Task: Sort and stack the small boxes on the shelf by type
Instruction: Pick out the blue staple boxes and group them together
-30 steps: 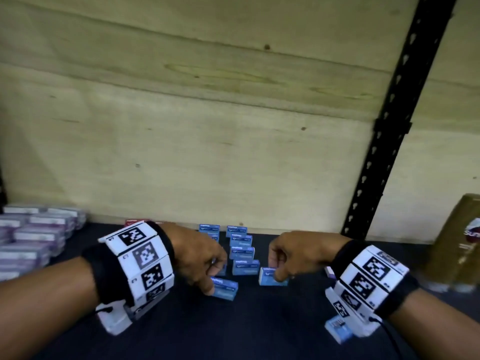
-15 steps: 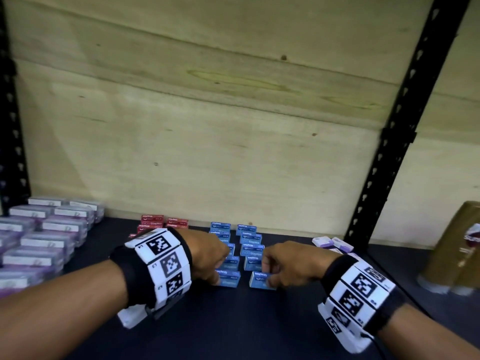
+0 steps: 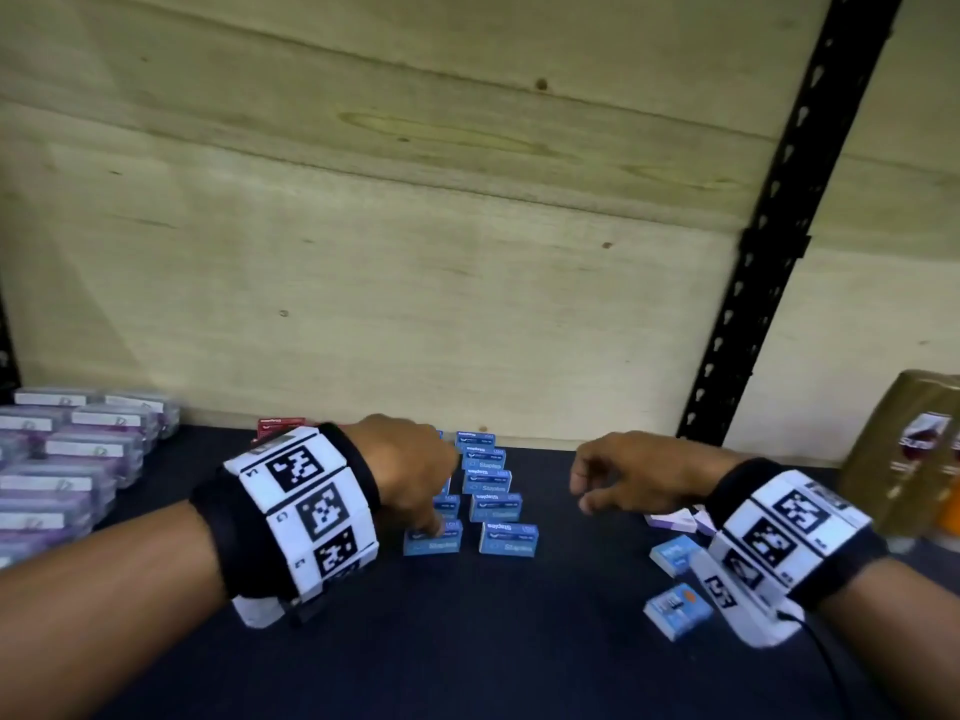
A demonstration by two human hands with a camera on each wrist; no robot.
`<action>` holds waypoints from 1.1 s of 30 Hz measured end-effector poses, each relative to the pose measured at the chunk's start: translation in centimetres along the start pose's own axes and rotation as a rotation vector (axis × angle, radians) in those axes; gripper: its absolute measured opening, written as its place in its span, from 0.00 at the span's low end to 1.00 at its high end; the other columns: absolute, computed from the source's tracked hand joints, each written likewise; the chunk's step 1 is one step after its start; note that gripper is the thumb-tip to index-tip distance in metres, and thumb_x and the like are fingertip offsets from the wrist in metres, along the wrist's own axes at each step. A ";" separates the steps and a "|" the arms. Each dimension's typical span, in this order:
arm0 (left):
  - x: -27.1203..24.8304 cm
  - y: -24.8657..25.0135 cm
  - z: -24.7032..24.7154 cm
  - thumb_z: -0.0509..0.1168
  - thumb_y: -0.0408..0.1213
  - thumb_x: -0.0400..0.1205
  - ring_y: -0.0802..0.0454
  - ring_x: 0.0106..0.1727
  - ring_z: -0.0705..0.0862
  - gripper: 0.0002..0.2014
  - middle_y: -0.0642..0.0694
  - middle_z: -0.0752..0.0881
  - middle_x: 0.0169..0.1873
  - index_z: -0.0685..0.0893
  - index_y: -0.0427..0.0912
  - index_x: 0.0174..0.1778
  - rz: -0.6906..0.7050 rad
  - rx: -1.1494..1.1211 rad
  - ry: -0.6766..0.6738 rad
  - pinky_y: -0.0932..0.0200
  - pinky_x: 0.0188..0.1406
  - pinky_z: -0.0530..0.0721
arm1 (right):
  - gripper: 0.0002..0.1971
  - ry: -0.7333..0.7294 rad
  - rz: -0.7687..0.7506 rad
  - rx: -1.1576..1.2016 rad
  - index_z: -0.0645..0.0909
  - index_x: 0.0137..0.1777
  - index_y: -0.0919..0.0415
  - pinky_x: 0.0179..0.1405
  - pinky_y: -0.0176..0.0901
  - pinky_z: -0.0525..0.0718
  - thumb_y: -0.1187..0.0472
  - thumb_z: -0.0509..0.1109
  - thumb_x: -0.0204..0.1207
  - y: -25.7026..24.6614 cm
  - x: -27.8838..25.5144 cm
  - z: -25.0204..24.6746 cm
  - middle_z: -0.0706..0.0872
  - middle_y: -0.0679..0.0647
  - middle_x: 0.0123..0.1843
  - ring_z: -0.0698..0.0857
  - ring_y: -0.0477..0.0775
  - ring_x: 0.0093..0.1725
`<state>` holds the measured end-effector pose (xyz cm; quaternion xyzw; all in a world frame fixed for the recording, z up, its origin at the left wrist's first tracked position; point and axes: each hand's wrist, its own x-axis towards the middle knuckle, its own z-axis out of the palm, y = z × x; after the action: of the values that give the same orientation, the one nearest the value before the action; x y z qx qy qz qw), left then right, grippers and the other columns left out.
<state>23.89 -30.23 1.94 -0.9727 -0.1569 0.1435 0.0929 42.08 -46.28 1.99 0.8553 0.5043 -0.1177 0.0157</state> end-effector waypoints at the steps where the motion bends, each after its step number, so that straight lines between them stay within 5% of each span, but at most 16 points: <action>1: 0.1 0.7 -0.5 0.66 0.58 0.80 0.47 0.50 0.84 0.20 0.47 0.84 0.52 0.80 0.45 0.58 0.029 -0.003 0.030 0.52 0.43 0.79 | 0.07 -0.010 0.030 -0.014 0.82 0.54 0.46 0.52 0.36 0.79 0.54 0.74 0.78 1.0 -0.2 -0.3 0.87 0.45 0.52 0.84 0.46 0.52; 10: 3.3 10.0 -2.0 0.66 0.59 0.80 0.49 0.49 0.84 0.17 0.50 0.86 0.50 0.85 0.49 0.53 0.337 -0.164 0.053 0.49 0.51 0.85 | 0.16 -0.152 0.221 -0.093 0.84 0.59 0.45 0.30 0.19 0.71 0.62 0.76 0.75 7.7 -2.4 0.9 0.87 0.47 0.58 0.79 0.37 0.39; 13: 4.5 12.8 -1.8 0.65 0.61 0.79 0.47 0.49 0.84 0.21 0.48 0.85 0.51 0.85 0.48 0.54 0.361 -0.163 0.050 0.51 0.47 0.84 | 0.20 -0.191 0.249 -0.048 0.83 0.60 0.43 0.42 0.27 0.82 0.61 0.80 0.70 8.7 -2.5 1.9 0.87 0.48 0.57 0.83 0.43 0.43; 14: 4.8 13.7 -1.8 0.65 0.62 0.79 0.47 0.48 0.83 0.22 0.48 0.84 0.49 0.85 0.47 0.55 0.366 -0.168 0.047 0.52 0.46 0.84 | 0.21 -0.183 0.250 -0.045 0.83 0.60 0.42 0.45 0.31 0.83 0.61 0.81 0.70 8.9 -2.5 2.1 0.87 0.46 0.55 0.84 0.44 0.45; 18: 5.8 15.6 -1.6 0.63 0.64 0.79 0.49 0.40 0.78 0.24 0.49 0.77 0.42 0.83 0.45 0.54 0.360 -0.166 0.039 0.53 0.42 0.81 | 0.22 -0.118 0.234 -0.044 0.85 0.63 0.48 0.31 0.23 0.72 0.60 0.81 0.70 9.3 -2.5 2.7 0.80 0.36 0.42 0.77 0.33 0.36; 22: 6.6 16.1 -1.5 0.66 0.62 0.78 0.50 0.38 0.77 0.23 0.49 0.77 0.41 0.84 0.44 0.54 0.379 -0.170 0.029 0.56 0.33 0.76 | 0.20 -0.089 0.246 -0.076 0.87 0.60 0.48 0.49 0.37 0.78 0.55 0.84 0.67 9.5 -2.3 2.9 0.83 0.40 0.47 0.81 0.44 0.47; 27: 6.1 14.7 -1.6 0.68 0.54 0.79 0.47 0.43 0.82 0.17 0.47 0.80 0.45 0.86 0.43 0.52 0.421 -0.147 0.026 0.59 0.30 0.78 | 0.17 -0.071 0.245 -0.082 0.83 0.48 0.46 0.57 0.46 0.84 0.55 0.86 0.62 9.4 -1.9 2.8 0.87 0.45 0.53 0.84 0.49 0.54; 30: 5.5 12.9 -1.2 0.63 0.53 0.82 0.47 0.50 0.83 0.17 0.48 0.84 0.51 0.88 0.46 0.55 0.439 -0.143 -0.025 0.52 0.47 0.86 | 0.19 -0.076 0.250 -0.048 0.78 0.42 0.47 0.50 0.49 0.85 0.55 0.87 0.59 9.2 -1.8 2.8 0.87 0.46 0.50 0.86 0.51 0.48; 33: 4.7 11.0 -0.9 0.57 0.51 0.85 0.50 0.60 0.81 0.18 0.52 0.85 0.61 0.86 0.51 0.64 0.456 -0.136 -0.106 0.47 0.64 0.82 | 0.20 -0.109 0.224 0.062 0.77 0.42 0.48 0.35 0.42 0.81 0.57 0.87 0.60 8.9 -1.9 2.7 0.85 0.49 0.43 0.82 0.48 0.35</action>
<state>31.49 -39.02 -0.86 -0.9781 0.0528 0.2005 -0.0158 48.45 -52.69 -1.00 0.8986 0.4002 -0.1771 0.0299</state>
